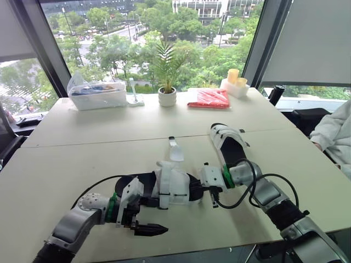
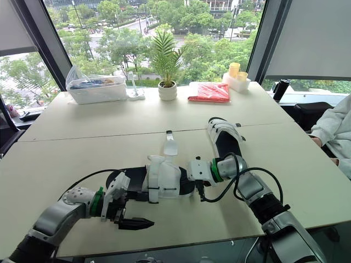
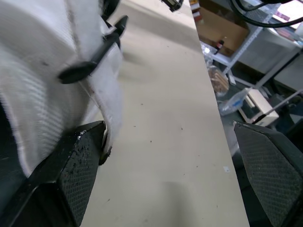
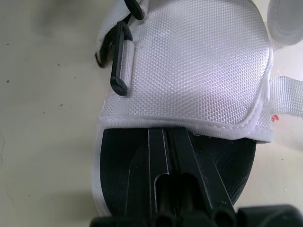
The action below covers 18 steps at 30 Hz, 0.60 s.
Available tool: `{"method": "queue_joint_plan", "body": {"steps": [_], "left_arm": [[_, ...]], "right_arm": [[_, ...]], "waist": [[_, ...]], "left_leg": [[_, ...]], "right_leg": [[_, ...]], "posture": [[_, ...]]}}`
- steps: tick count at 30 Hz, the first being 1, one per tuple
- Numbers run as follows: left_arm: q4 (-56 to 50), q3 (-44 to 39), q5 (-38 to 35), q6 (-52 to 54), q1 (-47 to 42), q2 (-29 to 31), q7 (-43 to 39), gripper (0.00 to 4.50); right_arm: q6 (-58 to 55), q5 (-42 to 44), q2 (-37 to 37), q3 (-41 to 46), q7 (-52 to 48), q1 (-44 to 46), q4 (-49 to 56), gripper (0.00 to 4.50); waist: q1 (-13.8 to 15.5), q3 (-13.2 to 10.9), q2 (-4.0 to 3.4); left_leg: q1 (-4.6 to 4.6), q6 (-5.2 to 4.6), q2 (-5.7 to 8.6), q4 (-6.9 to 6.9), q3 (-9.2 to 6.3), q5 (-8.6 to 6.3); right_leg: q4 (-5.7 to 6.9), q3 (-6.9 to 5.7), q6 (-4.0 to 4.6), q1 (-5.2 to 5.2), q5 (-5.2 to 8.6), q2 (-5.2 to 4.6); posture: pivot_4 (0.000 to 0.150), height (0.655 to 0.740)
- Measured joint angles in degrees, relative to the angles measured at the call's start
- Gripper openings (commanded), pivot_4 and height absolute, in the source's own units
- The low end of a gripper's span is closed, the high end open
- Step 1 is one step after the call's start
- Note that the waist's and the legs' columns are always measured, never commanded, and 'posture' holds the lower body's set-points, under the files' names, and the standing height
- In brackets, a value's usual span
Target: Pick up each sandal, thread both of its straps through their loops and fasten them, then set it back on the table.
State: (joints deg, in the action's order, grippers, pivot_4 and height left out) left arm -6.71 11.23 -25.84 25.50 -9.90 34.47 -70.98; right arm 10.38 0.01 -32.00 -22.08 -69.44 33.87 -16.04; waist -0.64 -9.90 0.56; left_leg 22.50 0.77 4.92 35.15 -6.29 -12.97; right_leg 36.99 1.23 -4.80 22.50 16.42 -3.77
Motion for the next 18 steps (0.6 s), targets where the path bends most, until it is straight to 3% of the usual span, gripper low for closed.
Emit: {"method": "queue_joint_plan", "body": {"steps": [1,3,10,15,18], "left_arm": [[0.14,0.33,0.25,0.00,-0.07,-0.15,0.10,4.47],[0.47,0.59,0.45,0.00,-0.26,-0.34,0.30,3.69],[1.02,0.98,1.41,0.09,-0.32,-0.57,1.56,0.24],[0.37,1.00,1.27,1.51,0.35,-0.04,1.20,0.11],[-2.87,1.57,0.02,3.78,2.30,4.61,-2.28,0.11]], "right_arm": [[0.00,0.00,0.00,0.00,0.01,0.00,0.01,0.00],[0.00,0.00,0.00,-0.02,0.02,0.00,0.04,0.00],[-0.03,-0.03,0.00,-0.02,0.02,-0.02,0.17,0.00],[-0.04,-0.38,0.03,-0.05,0.09,-0.02,0.16,0.00],[-0.02,-0.37,0.10,-0.15,-0.08,0.00,0.47,0.00]], "waist": [[-0.01,0.00,0.00],[-0.03,0.00,0.00],[-0.03,0.00,0.00],[-0.02,0.01,-0.01],[-0.20,0.00,-0.01]], "left_leg": [[0.00,0.00,0.00,0.00,0.00,0.00],[0.00,0.00,0.00,0.00,0.00,0.00],[0.00,0.00,0.00,-0.01,0.00,0.00],[-0.05,0.00,0.00,0.01,0.00,0.00],[-0.01,0.00,0.00,-0.09,0.01,0.00]], "right_leg": [[0.00,0.00,0.00,0.00,0.00,0.00],[0.00,0.00,0.00,0.00,0.00,0.00],[0.00,0.00,-0.01,0.01,0.00,0.00],[0.01,0.00,0.00,-0.05,0.00,0.00],[0.00,0.01,0.00,0.04,0.00,0.00]], "posture": [[0.150,0.7400],[0.150,0.7400],[0.150,0.7400],[0.150,0.7400],[0.150,0.7400]]}}
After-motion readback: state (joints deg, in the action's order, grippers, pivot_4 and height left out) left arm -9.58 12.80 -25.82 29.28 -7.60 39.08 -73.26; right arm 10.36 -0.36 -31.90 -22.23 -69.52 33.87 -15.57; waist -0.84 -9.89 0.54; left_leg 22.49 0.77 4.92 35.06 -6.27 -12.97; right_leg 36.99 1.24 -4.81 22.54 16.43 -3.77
